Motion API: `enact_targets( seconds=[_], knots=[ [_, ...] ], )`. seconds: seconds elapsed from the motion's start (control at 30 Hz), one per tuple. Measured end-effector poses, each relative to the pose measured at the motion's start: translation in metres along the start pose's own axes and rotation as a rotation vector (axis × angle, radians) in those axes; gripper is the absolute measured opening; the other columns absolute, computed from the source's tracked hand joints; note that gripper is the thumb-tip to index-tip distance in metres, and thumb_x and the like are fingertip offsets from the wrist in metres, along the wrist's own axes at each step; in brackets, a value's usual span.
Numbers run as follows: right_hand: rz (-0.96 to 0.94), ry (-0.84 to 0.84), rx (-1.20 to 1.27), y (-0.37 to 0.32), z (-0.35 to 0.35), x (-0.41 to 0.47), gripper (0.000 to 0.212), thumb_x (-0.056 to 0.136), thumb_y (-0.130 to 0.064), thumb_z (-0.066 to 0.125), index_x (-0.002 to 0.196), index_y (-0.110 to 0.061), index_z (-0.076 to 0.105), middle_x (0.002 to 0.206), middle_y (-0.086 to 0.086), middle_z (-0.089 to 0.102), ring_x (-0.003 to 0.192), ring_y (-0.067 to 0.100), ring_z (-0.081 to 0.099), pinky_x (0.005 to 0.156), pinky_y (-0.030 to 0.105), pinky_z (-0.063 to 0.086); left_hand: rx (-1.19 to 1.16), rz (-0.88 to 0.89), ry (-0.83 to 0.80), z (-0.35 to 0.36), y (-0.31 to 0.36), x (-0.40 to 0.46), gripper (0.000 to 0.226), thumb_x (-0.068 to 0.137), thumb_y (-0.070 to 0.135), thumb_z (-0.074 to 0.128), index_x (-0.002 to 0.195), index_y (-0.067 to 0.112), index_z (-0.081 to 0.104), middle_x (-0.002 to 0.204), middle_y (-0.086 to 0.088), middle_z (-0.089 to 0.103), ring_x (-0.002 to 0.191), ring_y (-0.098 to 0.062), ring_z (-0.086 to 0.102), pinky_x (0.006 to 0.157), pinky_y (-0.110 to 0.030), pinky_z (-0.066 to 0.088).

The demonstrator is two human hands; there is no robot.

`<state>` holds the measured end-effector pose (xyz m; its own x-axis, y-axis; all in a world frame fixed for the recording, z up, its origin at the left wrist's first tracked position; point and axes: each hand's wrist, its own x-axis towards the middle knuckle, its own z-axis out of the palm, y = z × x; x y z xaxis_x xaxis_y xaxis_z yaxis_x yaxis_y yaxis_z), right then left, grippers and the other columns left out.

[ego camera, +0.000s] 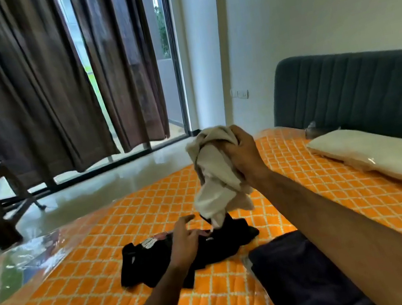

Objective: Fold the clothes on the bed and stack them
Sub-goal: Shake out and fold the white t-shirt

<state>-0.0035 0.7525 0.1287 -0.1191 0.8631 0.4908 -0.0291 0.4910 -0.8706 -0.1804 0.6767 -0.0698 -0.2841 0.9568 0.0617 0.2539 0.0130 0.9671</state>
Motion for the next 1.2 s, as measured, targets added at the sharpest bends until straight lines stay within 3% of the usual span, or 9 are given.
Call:
enact_targets(
  seconds=[0.13,0.33,0.47,0.57,0.77,0.87,0.93,1.1,1.2],
  knots=[
    [-0.043,-0.268,-0.114,-0.043,0.01,-0.014,0.008,0.095,-0.016,0.067,0.094,-0.023,0.071,0.088,-0.01,0.071,0.084,0.002,0.065,0.075,0.02,0.049,-0.11,0.246,0.065,-0.055,0.065,-0.04,0.048,0.096,0.03,0.065,0.138,0.037,0.042,0.144,0.023,0.041,0.122,0.0,0.052,0.085,-0.026,0.055],
    [0.077,-0.603,-0.149,-0.124,0.049,-0.043,0.016,0.103,-0.033,0.056,0.099,-0.027,0.071,0.095,-0.009,0.072,0.088,0.005,0.067,0.078,0.021,0.055,0.043,0.511,0.1,-0.114,0.166,-0.097,0.044,0.093,0.022,0.07,0.133,0.024,0.052,0.127,0.018,0.062,0.114,0.011,0.057,0.087,-0.01,0.045],
    [0.207,-0.758,-0.199,-0.167,0.063,-0.062,0.042,0.105,-0.05,0.042,0.108,-0.017,0.069,0.1,-0.001,0.073,0.089,0.01,0.071,0.077,0.024,0.057,0.063,0.416,0.102,-0.18,0.198,-0.153,0.016,0.089,0.038,0.07,0.103,0.03,0.07,0.095,0.022,0.074,0.09,0.008,0.066,0.078,-0.015,0.05],
    [0.07,-0.914,-0.596,-0.173,0.071,-0.072,0.055,0.106,-0.052,0.034,0.132,-0.014,0.063,0.127,0.004,0.066,0.109,0.014,0.062,0.101,0.032,0.048,0.264,0.304,0.079,-0.231,0.207,-0.184,0.049,0.087,0.063,0.062,0.085,0.016,0.074,0.081,0.01,0.074,0.073,0.0,0.064,0.071,-0.031,0.054],
    [-0.082,-0.909,-0.751,-0.144,0.092,-0.108,0.084,0.093,-0.075,0.031,0.133,-0.007,0.058,0.137,0.011,0.06,0.124,0.028,0.055,0.105,0.042,0.042,0.507,0.389,0.266,-0.298,0.22,-0.227,0.037,0.098,0.042,0.055,0.087,0.012,0.073,0.079,0.008,0.069,0.072,0.001,0.056,0.07,-0.023,0.045],
    [-0.146,-0.922,-0.974,-0.129,0.093,-0.117,0.033,0.098,-0.017,0.056,0.128,-0.005,0.063,0.133,0.013,0.063,0.124,0.033,0.056,0.096,0.037,0.044,0.347,0.338,0.302,-0.303,0.228,-0.244,0.031,0.102,0.028,0.056,0.095,0.004,0.075,0.085,0.001,0.069,0.072,0.0,0.057,0.066,-0.015,0.046],
    [-0.19,-1.023,-1.057,-0.128,0.097,-0.126,0.03,0.086,0.004,0.059,0.109,-0.01,0.072,0.119,0.009,0.069,0.112,0.028,0.062,0.086,0.033,0.048,0.257,0.316,0.372,-0.31,0.231,-0.254,0.024,0.102,0.025,0.056,0.089,0.015,0.074,0.078,0.008,0.069,0.065,0.007,0.056,0.063,-0.011,0.045],
    [-0.107,-1.236,-0.877,-0.124,0.118,-0.165,0.038,0.084,0.011,0.06,0.114,-0.012,0.065,0.126,0.007,0.064,0.112,0.022,0.061,0.096,0.038,0.053,0.087,0.242,0.397,-0.323,0.229,-0.283,0.029,0.102,0.025,0.055,0.076,0.019,0.068,0.058,0.017,0.063,0.056,0.005,0.052,0.056,-0.013,0.043],
    [-0.092,-1.132,-0.493,-0.135,0.146,-0.202,0.059,0.09,-0.005,0.073,0.142,-0.01,0.047,0.14,0.003,0.051,0.121,0.011,0.051,0.085,0.004,0.044,0.098,0.202,0.256,-0.314,0.223,-0.297,0.02,0.102,0.025,0.054,0.093,0.022,0.073,0.073,0.016,0.071,0.069,0.003,0.061,0.066,-0.017,0.048]
  ],
)
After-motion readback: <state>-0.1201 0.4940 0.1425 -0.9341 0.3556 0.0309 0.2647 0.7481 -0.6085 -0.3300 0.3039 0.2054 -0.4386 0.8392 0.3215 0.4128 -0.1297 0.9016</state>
